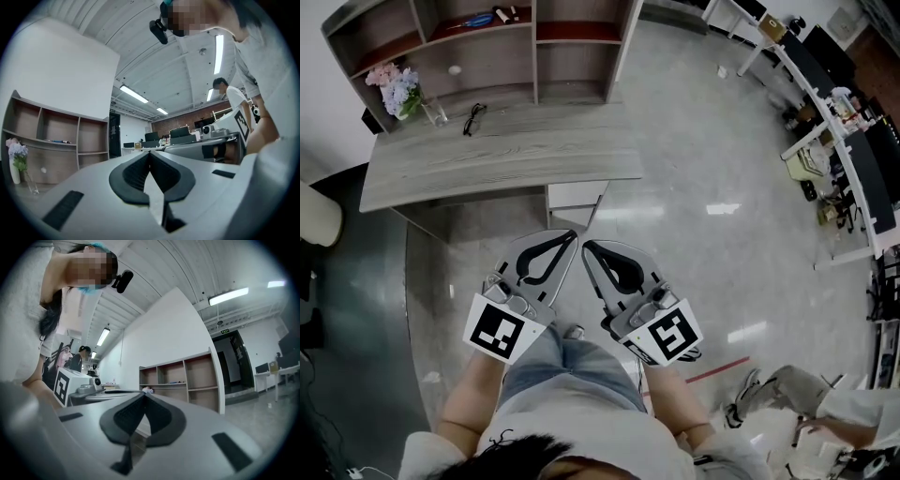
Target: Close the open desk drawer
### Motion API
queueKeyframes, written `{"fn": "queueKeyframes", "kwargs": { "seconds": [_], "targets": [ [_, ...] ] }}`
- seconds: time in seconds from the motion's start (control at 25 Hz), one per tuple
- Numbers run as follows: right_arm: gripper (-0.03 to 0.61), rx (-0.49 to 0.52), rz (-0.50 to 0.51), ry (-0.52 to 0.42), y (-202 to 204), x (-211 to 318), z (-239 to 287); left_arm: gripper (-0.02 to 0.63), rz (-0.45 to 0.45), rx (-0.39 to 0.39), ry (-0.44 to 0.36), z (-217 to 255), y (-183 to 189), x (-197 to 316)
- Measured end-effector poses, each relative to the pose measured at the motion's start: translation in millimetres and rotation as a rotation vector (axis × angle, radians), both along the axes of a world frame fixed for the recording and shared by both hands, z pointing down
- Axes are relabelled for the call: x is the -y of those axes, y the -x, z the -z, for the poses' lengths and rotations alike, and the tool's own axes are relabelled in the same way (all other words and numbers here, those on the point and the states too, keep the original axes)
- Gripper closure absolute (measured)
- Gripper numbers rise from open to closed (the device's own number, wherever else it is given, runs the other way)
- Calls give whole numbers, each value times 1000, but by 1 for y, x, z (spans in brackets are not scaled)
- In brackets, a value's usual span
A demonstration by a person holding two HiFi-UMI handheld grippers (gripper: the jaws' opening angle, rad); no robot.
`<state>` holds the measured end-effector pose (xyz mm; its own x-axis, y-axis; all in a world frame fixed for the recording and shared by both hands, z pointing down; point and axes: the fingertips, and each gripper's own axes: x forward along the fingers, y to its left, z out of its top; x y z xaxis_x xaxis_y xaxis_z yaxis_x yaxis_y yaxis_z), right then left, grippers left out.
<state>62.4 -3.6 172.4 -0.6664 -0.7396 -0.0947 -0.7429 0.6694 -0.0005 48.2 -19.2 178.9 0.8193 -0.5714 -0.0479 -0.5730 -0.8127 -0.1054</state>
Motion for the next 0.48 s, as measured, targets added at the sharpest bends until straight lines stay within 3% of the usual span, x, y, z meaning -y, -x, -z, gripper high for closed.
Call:
{"fn": "queueKeyframes", "kwargs": {
  "seconds": [0.48],
  "targets": [
    [569, 7, 4, -16, 1, -10, 1, 603, 32, -9, -6, 0, 7, -12]
  ]
}}
